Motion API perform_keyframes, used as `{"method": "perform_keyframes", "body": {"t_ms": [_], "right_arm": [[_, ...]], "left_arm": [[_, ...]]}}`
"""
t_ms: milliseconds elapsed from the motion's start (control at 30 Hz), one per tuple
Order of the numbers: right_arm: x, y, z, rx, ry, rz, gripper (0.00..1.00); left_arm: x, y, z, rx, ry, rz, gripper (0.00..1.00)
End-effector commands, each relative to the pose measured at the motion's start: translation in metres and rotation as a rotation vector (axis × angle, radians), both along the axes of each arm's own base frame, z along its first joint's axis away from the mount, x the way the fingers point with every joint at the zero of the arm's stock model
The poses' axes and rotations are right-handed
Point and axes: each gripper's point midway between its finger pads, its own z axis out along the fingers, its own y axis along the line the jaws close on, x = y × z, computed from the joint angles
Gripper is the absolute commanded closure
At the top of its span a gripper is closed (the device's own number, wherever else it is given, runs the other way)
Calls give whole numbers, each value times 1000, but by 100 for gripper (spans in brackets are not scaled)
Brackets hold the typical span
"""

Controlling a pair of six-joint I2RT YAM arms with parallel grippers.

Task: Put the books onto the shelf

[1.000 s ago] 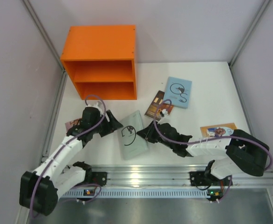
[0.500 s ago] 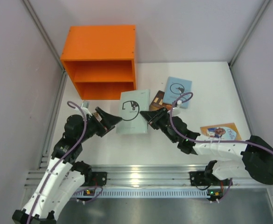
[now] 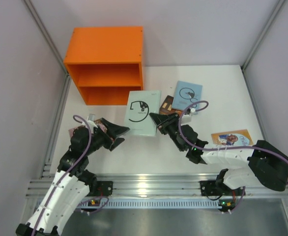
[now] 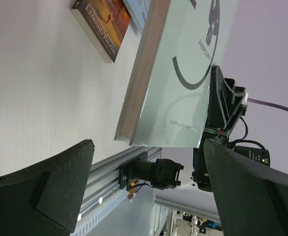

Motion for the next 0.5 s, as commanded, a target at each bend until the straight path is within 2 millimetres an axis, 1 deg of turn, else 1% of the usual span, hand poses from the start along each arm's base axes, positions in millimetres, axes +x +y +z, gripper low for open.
{"method": "perform_keyframes", "body": {"t_ms": [0, 100, 133, 167, 200, 233, 300, 333, 367, 400, 467], "right_arm": [[0, -12, 98, 299, -163, -48, 100], [2, -15, 101, 288, -175, -65, 100], [2, -14, 100, 283, -176, -66, 100], [2, -14, 100, 283, -176, -67, 100], [2, -12, 101, 287, -175, -61, 100], [0, -11, 102, 300, -171, -54, 100], [-4, -3, 101, 325, -172, -23, 100], [-6, -1, 102, 339, -175, -13, 100], [-8, 3, 103, 350, -179, -1, 100], [-14, 9, 104, 349, -182, 26, 100], [-21, 16, 106, 344, -190, 53, 100]], "left_arm": [[-4, -4, 11, -43, -15, -20, 1], [-4, 0, 2, 29, 22, -14, 1], [-3, 0, 1, 26, 22, -16, 1], [-3, -1, 5, -1, 19, -10, 1], [1, -3, 13, -39, -39, -7, 1], [0, -2, 23, -75, -94, 5, 1], [3, -1, 35, -145, -144, 30, 3], [5, 0, 36, -164, -175, 37, 3], [7, 0, 34, -167, -171, 43, 4], [9, 0, 37, -174, -189, 43, 5], [12, -4, 33, -175, -190, 28, 10]]}}
